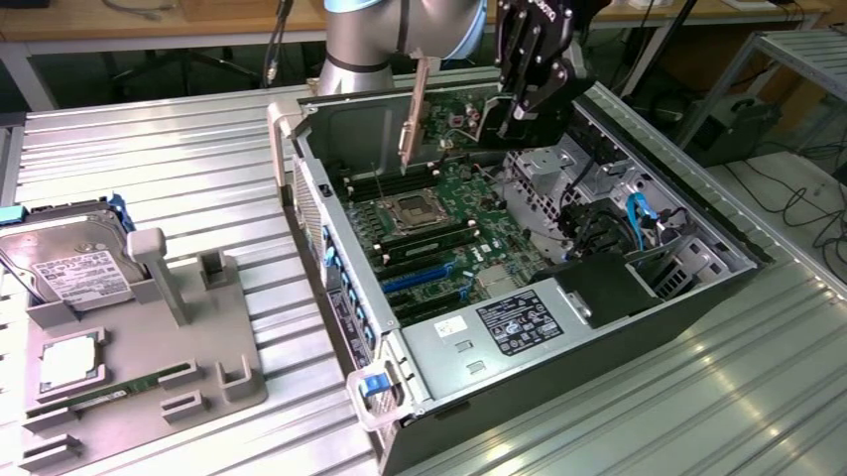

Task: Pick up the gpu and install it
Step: 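Insert the gpu into the slot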

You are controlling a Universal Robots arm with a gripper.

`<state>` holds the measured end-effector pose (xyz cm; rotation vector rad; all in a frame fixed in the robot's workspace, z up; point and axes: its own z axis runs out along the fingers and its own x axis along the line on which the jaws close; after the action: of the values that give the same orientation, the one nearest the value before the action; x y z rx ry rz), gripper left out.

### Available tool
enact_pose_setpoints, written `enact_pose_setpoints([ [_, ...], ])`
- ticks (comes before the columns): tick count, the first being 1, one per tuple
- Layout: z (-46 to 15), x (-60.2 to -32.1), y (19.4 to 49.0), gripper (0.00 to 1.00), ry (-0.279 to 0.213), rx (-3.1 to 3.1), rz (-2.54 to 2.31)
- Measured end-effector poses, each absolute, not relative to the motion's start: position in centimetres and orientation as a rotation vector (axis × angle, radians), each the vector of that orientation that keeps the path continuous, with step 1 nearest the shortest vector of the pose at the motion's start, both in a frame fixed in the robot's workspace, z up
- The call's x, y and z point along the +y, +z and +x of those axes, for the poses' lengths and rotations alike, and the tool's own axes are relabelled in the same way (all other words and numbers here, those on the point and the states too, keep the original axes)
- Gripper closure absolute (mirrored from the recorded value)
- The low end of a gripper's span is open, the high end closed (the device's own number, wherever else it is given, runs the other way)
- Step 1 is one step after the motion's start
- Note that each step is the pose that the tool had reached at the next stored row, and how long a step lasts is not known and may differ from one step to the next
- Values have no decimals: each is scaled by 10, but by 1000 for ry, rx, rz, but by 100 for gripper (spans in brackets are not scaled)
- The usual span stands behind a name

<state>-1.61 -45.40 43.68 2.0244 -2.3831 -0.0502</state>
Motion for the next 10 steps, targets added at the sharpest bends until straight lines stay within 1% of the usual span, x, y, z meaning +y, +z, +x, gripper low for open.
enact_pose_setpoints([
  [10, -16, -454, 431, 73, -50, -2383, 2025],
])
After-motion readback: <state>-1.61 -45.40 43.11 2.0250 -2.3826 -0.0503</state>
